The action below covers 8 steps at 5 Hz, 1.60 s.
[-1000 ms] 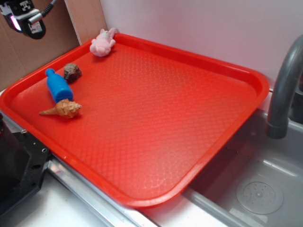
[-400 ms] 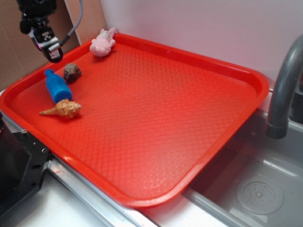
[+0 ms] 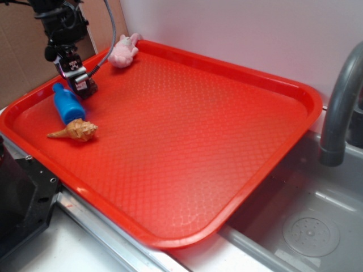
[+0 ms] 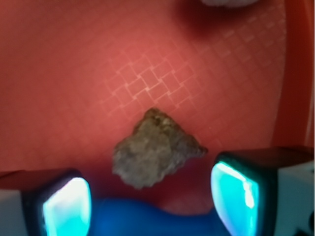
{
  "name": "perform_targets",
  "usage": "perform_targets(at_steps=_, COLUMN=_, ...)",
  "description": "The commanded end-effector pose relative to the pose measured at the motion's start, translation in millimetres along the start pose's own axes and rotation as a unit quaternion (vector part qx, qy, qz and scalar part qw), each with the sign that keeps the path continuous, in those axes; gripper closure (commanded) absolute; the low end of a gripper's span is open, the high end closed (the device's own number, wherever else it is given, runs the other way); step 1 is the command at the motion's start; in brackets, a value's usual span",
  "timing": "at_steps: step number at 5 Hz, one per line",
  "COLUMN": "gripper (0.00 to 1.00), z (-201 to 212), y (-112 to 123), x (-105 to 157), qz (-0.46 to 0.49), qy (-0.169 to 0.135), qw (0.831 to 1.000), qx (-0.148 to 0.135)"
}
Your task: Grab the rock.
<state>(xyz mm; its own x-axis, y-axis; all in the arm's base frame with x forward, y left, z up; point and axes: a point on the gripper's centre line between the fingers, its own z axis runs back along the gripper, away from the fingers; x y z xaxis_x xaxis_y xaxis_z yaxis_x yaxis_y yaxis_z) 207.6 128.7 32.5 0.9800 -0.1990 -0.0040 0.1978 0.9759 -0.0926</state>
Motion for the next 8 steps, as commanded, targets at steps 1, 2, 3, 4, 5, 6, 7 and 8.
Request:
perform_targets(at_steps=1, gripper=0.12, z=-7.3, y=8.8, x=17.9, qz=-0.002, qy=0.012, qw=1.000, qx=0.014)
perform_targets(at_steps=2, gripper=1.00, z=-8.4, y=10.5, x=18.3, qz=0.004, qy=0.013, qw=1.000, qx=0.011)
perform_targets(at_steps=3, gripper=1.00, z=-7.2, y=9.6, x=19.0, qz=0.005, qy=0.015, qw=1.000, qx=0.014)
perform_targets(at_steps=4, gripper=1.00, z=0.9, y=7.4, x=17.0, qz=0.012, qy=0.008, qw=1.000, qx=0.014)
perform_targets(at_steps=5, gripper=0.00, z=16.2, y=6.7, x=11.6, qz=0.037, qy=-0.020, qw=0.999, qx=0.010)
perform_targets(at_steps=6, gripper=0.00, z=29.1, y=2.0, x=1.1, qz=0.067, qy=-0.038, qw=0.997, qx=0.009)
perform_targets(at_steps=7, gripper=0.00, z=34.3, y=1.6, x=-6.5, qz=0.173, qy=-0.048, qw=0.983, qx=0.024)
perform_targets(at_steps=8, gripper=0.00, z=35.5, y=8.5, x=-20.8, qz=0.295, qy=-0.054, qw=0.954, qx=0.005)
